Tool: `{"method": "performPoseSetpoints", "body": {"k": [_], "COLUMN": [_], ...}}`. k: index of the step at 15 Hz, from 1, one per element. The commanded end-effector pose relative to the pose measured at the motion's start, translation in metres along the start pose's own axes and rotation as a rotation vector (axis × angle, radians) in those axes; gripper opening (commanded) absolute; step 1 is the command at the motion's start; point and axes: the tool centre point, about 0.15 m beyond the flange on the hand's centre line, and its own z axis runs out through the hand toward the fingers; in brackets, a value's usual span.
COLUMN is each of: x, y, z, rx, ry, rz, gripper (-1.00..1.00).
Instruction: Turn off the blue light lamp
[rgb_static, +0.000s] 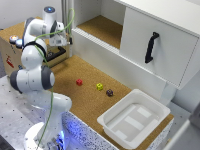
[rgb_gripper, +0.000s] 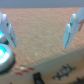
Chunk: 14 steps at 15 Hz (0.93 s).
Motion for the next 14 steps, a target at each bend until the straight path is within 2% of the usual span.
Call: {"method": "performPoseSetpoints", "body": {"k": [1, 2, 3, 6, 9, 14], "x": [0.099, 0.104, 0.106, 0.109, 0.106, 0.104], "y": [-0.062, -0.073, -0.082, -0.109, -0.125, -0.124], "z": [-0.016, -0.014, -0.012, 0.012, 0.025, 0.047], "rx": [-0.05, -0.069, -0.125, -0.086, -0.049, 0.006], "ry": [-0.29, -0.296, -0.286, -0.277, -0.293, -0.292], "rz": [-0.158, -0.161, -0.17, -0.156, -0.148, -0.082], "gripper": [-1.0, -1.0, -1.0, -1.0, -1.0, -1.0]}}
